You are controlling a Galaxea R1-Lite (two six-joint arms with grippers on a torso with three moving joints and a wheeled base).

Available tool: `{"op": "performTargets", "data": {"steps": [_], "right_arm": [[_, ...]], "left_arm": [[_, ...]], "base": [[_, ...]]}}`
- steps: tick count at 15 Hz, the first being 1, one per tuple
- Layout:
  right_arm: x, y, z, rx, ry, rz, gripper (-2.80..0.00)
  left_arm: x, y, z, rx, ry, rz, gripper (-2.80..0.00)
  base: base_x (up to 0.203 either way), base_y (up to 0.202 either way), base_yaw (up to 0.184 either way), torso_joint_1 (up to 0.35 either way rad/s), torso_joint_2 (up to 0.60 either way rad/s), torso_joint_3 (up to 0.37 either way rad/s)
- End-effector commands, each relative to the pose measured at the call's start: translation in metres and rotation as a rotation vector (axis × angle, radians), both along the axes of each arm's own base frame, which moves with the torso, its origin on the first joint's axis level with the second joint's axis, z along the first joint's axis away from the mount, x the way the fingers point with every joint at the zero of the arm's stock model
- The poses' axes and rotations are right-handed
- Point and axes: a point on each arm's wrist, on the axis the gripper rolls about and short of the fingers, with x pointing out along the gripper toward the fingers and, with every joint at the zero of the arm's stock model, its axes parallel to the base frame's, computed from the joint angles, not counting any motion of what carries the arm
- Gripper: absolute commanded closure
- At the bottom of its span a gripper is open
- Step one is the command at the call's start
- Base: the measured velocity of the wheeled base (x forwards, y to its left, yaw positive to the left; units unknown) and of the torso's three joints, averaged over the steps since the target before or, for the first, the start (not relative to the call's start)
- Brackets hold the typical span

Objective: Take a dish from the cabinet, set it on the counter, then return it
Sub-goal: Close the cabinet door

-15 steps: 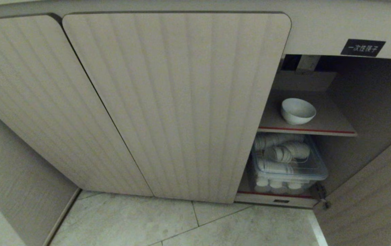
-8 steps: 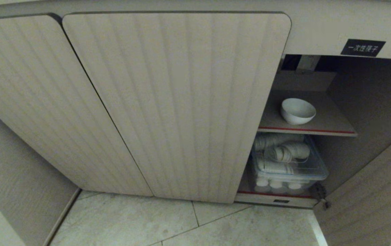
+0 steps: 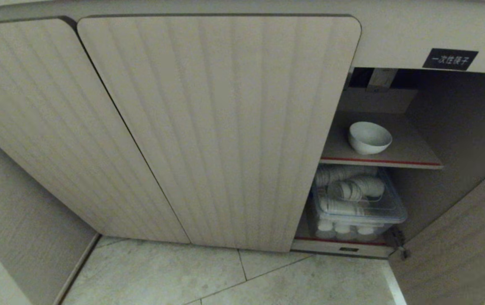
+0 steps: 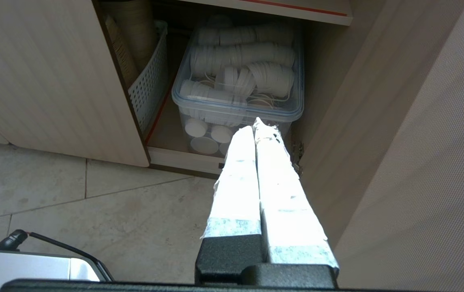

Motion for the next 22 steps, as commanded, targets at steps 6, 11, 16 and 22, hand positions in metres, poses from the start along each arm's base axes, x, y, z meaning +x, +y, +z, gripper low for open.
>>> {"op": "performTargets", "data": {"steps": [6,11,16,22], "right_arm": [[0.0001,0.0,0.0001,-0.003,0.001,-0.001,0.0],[0.0001,0.0,0.0002,-0.005,-0.001,-0.001,0.0],[0.0001,0.0,0.0002,-0.003,-0.001,-0.001,0.0],[0.0001,0.0,0.0001,-0.003,0.001,-0.001,0.0]], "left_arm": [[-0.0001,0.0,0.0003,-0.002,-0.003,0.0,0.0],[0.0,0.0,0.0001,-0.002,-0.002,0.0,0.0],[0.0,0.0,-0.0001,-0.002,-0.001,0.002,0.0],[0.0,0.0,-0.0001,-0.001,-0.001,0.0,0.0]], "base": [[-0.032,0.0,0.0,0.001,0.0,0.001],[-0.192,0.0,-0.002,0.001,0.0,0.002],[-0.19,0.0,0.0,0.003,0.0,0.003],[-0.07,0.0,-0.001,0.0,0.0,0.0]]}}
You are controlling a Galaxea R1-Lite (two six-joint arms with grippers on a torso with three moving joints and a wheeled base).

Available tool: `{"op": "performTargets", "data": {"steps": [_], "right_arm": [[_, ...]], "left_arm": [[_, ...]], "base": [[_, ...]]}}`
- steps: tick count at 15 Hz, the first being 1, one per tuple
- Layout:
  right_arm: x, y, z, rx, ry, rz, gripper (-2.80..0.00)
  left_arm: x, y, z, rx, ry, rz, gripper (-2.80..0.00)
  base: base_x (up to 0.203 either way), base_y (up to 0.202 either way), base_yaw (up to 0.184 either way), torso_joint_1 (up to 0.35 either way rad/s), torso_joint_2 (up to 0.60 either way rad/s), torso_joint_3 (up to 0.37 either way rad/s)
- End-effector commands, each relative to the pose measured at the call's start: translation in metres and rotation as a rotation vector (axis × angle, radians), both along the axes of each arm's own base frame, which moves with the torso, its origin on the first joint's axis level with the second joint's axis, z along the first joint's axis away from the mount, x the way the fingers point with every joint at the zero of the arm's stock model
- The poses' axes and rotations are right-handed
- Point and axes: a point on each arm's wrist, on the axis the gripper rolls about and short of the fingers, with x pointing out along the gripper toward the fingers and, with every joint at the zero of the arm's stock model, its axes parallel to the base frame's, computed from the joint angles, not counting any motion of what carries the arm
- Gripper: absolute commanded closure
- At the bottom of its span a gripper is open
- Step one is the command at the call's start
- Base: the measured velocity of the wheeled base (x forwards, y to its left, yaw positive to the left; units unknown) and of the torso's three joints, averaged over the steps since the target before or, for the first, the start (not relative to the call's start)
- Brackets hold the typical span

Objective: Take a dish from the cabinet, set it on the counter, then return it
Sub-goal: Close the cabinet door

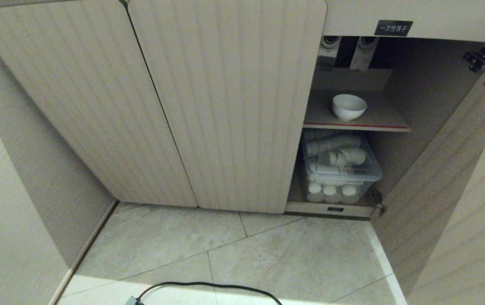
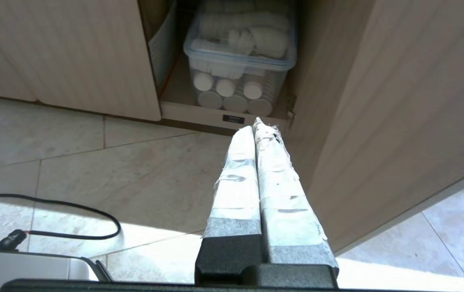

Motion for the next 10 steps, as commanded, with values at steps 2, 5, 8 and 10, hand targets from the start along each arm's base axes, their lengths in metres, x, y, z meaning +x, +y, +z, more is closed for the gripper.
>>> {"op": "performTargets", "data": {"steps": [2,5,8,10], "right_arm": [[0.0001,0.0,0.0001,0.0,0.001,0.002,0.0],[0.0001,0.0,-0.0001,0.002,0.002,0.002,0.0],[0.0001,0.0,0.0001,0.001,0.001,0.002,0.0],[0.0001,0.0,0.0001,0.0,0.001,0.002,0.0]], "left_arm": [[-0.0001,0.0,0.0002,-0.001,-0.002,0.002,0.0],[-0.0001,0.0,0.0004,-0.001,-0.002,0.001,0.0],[0.0,0.0,0.0,-0.001,-0.001,0.001,0.0],[-0.0001,0.0,0.0002,-0.001,-0.001,0.001,0.0]], "base": [[0.0,0.0,0.0,0.0,0.0,0.0],[0.0,0.0,0.0,0.0,0.0,0.0],[0.0,0.0,0.0,0.0,0.0,0.0],[0.0,0.0,0.0,0.0,0.0,0.0]]}}
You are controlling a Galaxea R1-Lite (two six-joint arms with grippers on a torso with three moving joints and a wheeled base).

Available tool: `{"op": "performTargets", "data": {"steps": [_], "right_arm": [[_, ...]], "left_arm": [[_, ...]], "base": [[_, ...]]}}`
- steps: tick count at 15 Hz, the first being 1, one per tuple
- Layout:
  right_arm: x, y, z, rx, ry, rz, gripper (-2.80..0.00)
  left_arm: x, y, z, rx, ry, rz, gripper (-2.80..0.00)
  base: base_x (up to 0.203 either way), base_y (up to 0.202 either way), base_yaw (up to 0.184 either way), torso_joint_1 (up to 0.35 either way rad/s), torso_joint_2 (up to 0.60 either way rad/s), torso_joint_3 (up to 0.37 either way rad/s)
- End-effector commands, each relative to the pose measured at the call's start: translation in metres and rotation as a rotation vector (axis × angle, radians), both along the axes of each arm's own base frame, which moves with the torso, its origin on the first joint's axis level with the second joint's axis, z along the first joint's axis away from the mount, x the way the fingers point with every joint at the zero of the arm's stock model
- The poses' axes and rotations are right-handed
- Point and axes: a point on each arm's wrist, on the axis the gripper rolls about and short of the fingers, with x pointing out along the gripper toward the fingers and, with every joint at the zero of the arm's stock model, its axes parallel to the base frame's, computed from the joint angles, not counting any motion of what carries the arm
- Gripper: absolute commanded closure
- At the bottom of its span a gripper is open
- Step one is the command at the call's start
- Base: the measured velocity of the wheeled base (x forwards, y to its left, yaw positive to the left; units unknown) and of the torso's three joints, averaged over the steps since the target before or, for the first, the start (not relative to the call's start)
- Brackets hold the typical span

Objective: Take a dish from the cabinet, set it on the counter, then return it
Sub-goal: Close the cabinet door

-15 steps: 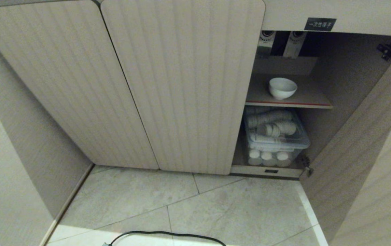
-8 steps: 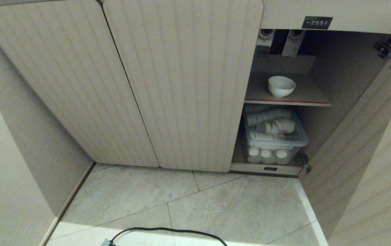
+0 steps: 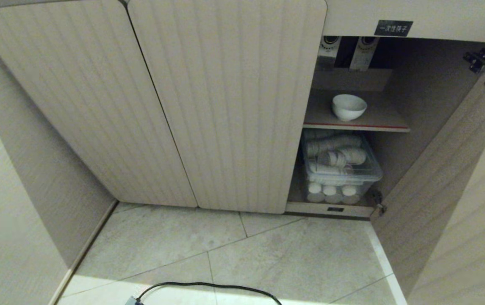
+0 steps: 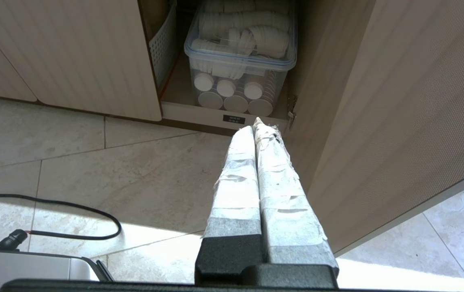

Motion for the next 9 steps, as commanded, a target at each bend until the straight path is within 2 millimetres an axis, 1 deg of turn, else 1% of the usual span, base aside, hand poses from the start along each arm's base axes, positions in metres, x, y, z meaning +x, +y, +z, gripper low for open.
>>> {"op": "performTargets", "data": {"steps": [1,9], "right_arm": [[0.0001,0.0,0.0001,-0.001,0.0,0.0,0.0],[0.0001,0.0,0.0,0.001,0.002,0.0,0.0]], "left_arm": [[-0.0001,0.0,0.0,-0.001,0.0,0.001,0.0],[0.0001,0.0,-0.0004,0.002,0.001,0.001,0.0]], "base": [[0.0,0.0,0.0,0.0,0.0,0.0],[0.0,0.0,0.0,0.0,0.0,0.0]]}}
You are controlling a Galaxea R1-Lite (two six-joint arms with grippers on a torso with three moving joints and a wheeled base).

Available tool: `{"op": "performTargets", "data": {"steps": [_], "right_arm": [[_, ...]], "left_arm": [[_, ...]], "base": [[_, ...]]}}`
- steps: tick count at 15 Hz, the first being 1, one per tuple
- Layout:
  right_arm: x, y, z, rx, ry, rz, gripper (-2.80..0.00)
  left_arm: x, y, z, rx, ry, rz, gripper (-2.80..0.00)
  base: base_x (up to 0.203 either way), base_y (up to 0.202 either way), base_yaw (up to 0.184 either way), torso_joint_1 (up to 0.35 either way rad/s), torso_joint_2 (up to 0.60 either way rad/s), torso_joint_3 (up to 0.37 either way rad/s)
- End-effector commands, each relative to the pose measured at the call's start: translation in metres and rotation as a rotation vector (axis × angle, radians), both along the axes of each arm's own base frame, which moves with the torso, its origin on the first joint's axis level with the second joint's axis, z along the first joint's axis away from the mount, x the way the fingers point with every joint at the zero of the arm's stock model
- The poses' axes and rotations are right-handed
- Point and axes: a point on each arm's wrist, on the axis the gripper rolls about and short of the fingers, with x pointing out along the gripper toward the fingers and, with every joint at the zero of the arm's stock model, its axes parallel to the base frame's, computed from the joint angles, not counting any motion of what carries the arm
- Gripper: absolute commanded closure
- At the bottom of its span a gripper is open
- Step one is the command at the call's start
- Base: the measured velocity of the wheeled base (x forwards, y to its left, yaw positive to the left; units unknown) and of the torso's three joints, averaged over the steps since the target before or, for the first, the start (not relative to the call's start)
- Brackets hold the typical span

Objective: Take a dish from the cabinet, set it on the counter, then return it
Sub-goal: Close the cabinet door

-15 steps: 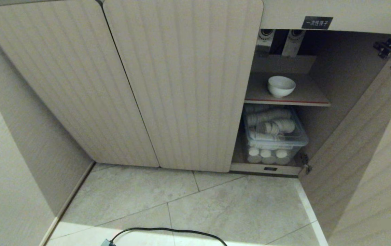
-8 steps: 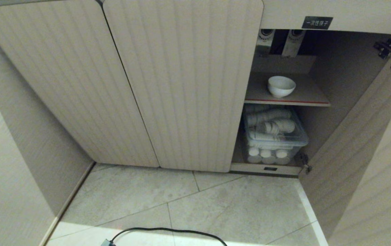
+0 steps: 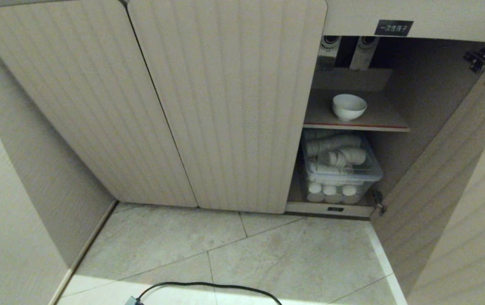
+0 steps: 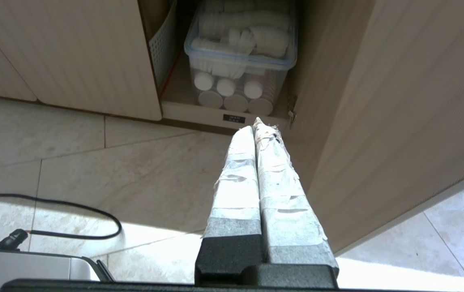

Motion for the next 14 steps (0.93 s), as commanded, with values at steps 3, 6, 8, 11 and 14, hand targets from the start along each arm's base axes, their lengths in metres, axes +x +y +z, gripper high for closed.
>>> {"op": "performTargets", "data": {"steps": [3,6,8,11,14], "right_arm": [[0.0001,0.0,0.0001,0.001,0.001,0.0,0.0],[0.0001,0.0,0.0001,0.001,0.001,0.0,0.0],[0.0001,0.0,0.0001,0.001,0.001,0.0,0.0],[0.0001,0.0,0.0001,0.001,0.001,0.0,0.0],[0.0001,0.0,-0.0001,0.001,0.002,0.0,0.0]], "left_arm": [[-0.0001,0.0,0.0001,-0.001,0.0,0.0,0.0],[-0.0001,0.0,0.0002,-0.001,-0.001,0.0,0.0],[0.0,0.0,-0.0002,-0.001,0.0,0.0,0.0],[-0.0001,0.0,0.0002,-0.002,-0.001,0.0,0.0],[0.0,0.0,-0.0002,-0.002,0.0,0.0,0.0]], "base": [[0.0,-0.018,0.0,0.005,0.0,0.0],[-0.001,-0.163,-0.005,0.001,0.0,0.004],[0.0,-0.192,0.0,0.0,0.0,0.0],[0.0,-0.195,0.001,-0.001,0.0,0.001],[0.0,-0.191,-0.002,-0.001,0.0,0.002]]}}
